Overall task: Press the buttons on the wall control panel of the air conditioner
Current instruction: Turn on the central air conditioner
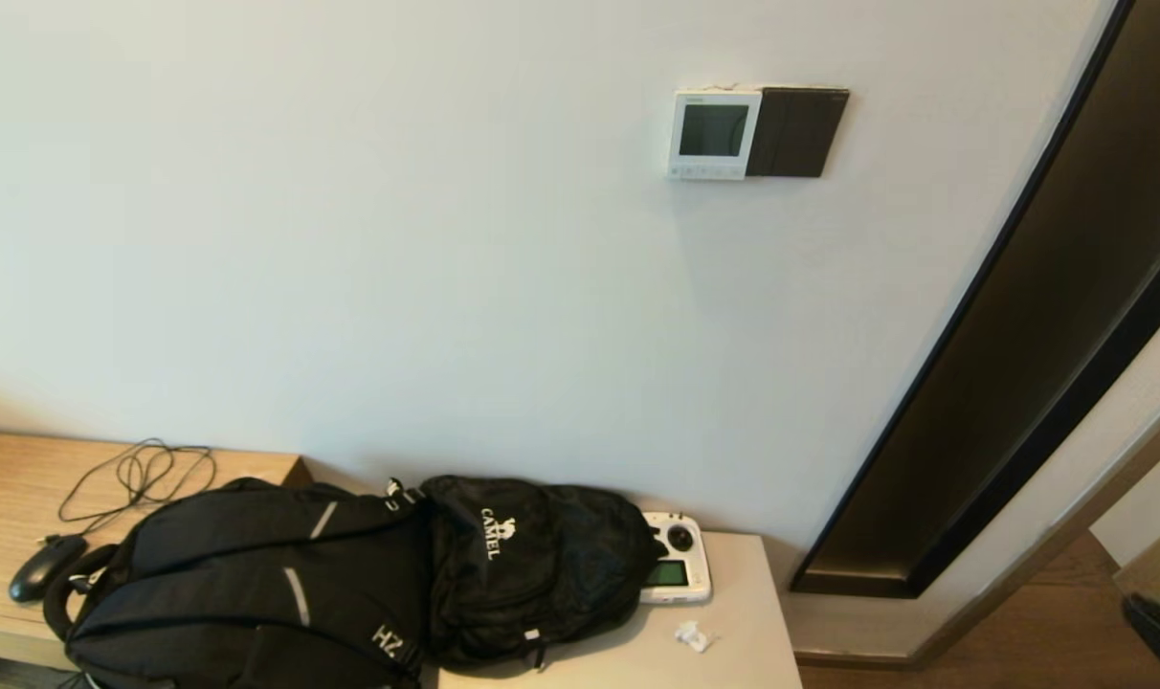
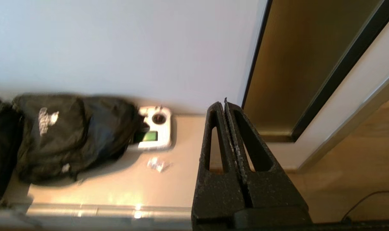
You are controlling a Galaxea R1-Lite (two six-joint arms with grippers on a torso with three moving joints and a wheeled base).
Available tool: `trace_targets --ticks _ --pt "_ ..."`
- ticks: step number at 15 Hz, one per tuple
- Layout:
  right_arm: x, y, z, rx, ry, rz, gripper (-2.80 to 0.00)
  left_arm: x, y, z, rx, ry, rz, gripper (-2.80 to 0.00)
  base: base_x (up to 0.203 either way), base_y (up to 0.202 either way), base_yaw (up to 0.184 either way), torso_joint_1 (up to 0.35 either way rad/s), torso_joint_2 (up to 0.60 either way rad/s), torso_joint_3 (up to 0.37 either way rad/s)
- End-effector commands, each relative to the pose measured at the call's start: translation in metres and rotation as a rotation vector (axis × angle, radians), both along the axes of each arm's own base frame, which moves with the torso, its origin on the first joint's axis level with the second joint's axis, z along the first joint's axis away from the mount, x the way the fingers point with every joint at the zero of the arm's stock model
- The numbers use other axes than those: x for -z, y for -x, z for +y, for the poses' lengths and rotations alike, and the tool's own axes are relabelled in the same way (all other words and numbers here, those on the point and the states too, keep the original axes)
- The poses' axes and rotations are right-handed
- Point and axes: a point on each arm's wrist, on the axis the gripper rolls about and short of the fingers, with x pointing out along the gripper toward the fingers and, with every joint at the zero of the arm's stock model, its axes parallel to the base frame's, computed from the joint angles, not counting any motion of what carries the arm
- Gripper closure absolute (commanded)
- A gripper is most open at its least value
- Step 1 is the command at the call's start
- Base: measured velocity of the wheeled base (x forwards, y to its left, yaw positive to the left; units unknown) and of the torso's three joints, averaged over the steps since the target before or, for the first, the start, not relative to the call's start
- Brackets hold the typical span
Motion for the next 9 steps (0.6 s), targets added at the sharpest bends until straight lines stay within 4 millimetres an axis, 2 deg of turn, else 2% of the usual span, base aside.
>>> trace_targets --ticks 1,2,3,7,9 --pt "-0.006 -0.034 0.000 0.019 0.006 0.056 0.00 0.000 0.000 0.000 -0.001 0.001 -0.001 0.00 0.000 0.000 0.000 0.000 0.00 0.000" --pt "-0.018 -0.050 0.000 0.042 0.011 0.025 0.00 0.000 0.000 0.000 -0.001 0.001 -0.001 0.00 0.000 0.000 0.000 0.000 0.00 0.000" --pt "-0.038 -0.065 0.001 0.064 0.014 -0.043 0.00 0.000 0.000 0.000 -0.001 0.001 -0.001 0.00 0.000 0.000 0.000 0.000 0.00 0.000" --pt "-0.111 -0.108 0.006 0.114 0.003 -0.207 0.00 0.000 0.000 0.000 -0.001 0.001 -0.001 0.00 0.000 0.000 0.000 0.000 0.00 0.000" --pt "-0.145 -0.133 0.017 0.098 -0.013 -0.261 0.00 0.000 0.000 0.000 -0.001 0.001 -0.002 0.00 0.000 0.000 0.000 0.000 0.00 0.000"
